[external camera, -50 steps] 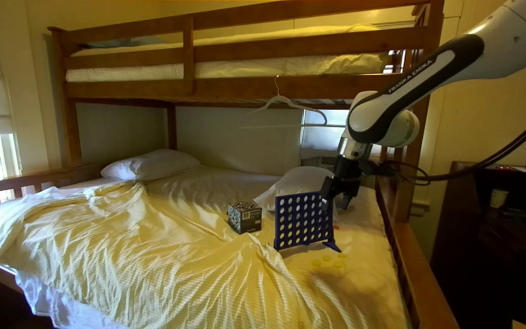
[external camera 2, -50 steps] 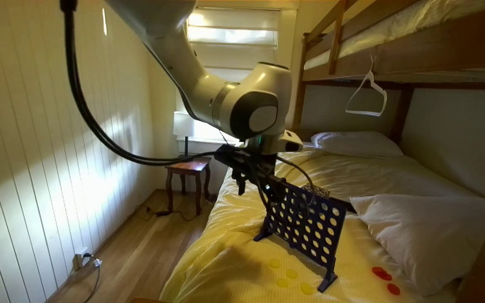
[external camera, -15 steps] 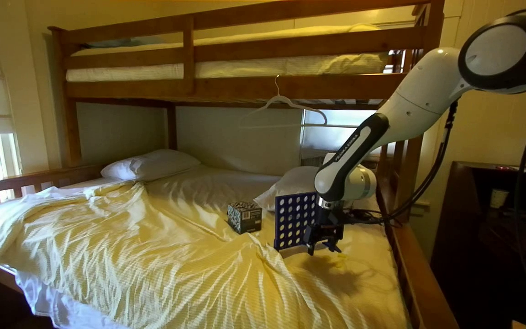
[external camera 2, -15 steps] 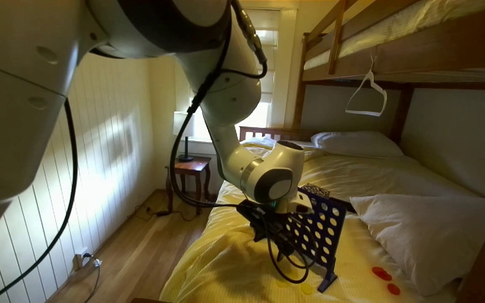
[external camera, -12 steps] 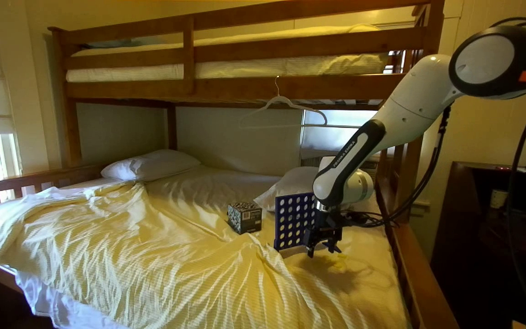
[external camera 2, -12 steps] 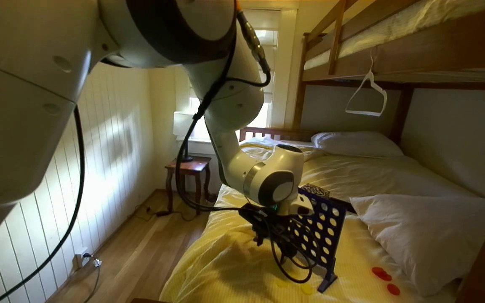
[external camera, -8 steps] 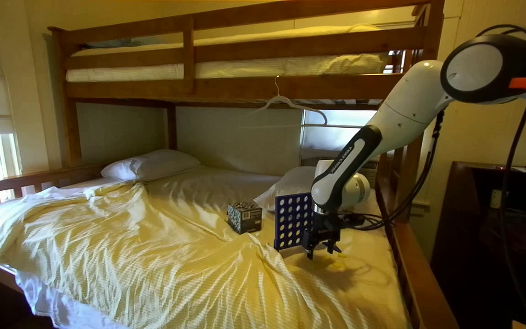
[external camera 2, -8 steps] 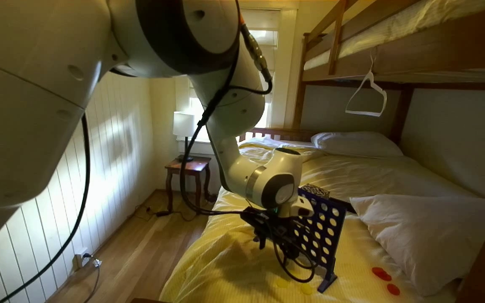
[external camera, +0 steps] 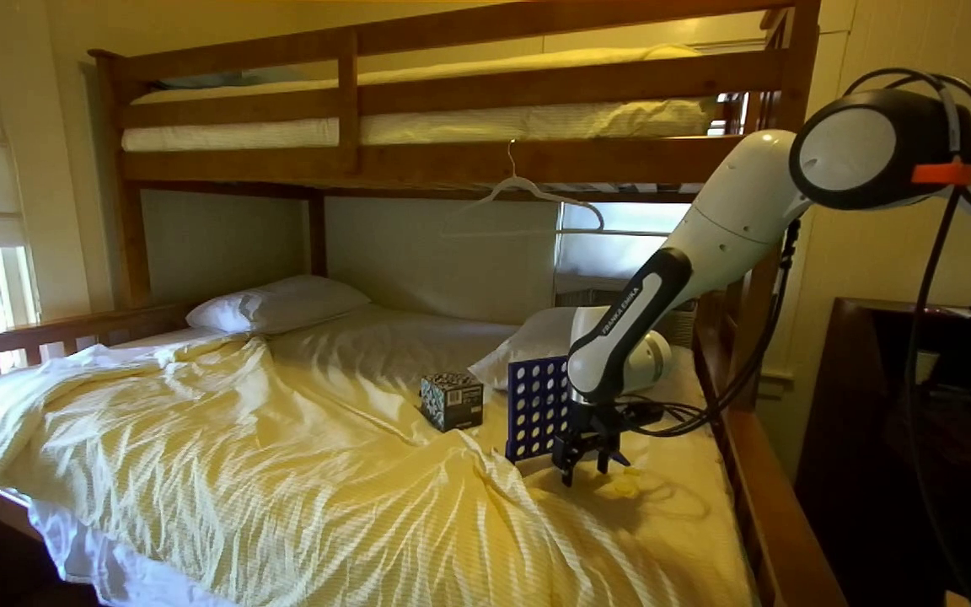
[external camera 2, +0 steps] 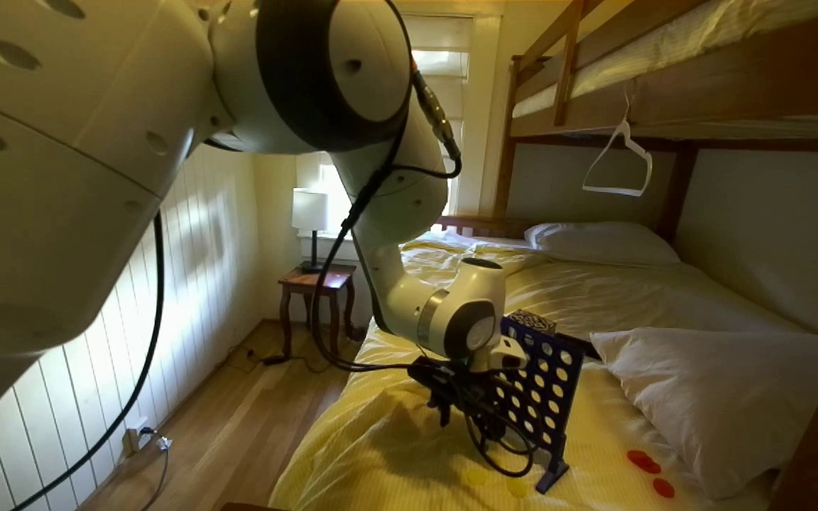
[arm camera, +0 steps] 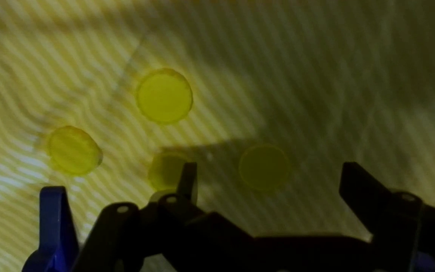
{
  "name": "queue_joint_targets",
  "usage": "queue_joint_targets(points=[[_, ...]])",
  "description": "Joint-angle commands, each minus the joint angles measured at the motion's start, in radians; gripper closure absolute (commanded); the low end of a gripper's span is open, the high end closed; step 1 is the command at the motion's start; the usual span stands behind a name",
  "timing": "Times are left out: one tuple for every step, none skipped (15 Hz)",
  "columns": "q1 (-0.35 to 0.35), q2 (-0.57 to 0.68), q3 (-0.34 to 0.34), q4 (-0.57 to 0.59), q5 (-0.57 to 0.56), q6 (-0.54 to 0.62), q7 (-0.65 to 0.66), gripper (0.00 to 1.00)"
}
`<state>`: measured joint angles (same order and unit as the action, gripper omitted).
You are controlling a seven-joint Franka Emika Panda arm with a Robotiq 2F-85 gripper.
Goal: Put the yellow chip into the connect four game
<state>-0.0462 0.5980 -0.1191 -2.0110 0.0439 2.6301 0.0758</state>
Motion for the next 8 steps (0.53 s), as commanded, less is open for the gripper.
queue_joint_targets(points=[[0.018, 0.038, -0.015, 0.034, -0.037, 0.025, 0.033, 0.04], [0.019, 0.043, -0.015, 0.036, -0.038, 0.031, 0.032, 0.05], [0.02, 0.047, -0.014, 0.038, -0.039, 0.036, 0.031, 0.08], [0.022, 0.051, -0.015, 0.038, -0.04, 0.041, 0.032, 0.1], [0.024, 0.054, -0.016, 0.038, -0.041, 0.047, 0.032, 0.19], [0.027, 0.056, -0.018, 0.038, -0.042, 0.051, 0.032, 0.33], [0.029, 0.058, -0.02, 0.038, -0.043, 0.053, 0.032, 0.37], [0.032, 0.06, -0.022, 0.038, -0.045, 0.057, 0.034, 0.44]])
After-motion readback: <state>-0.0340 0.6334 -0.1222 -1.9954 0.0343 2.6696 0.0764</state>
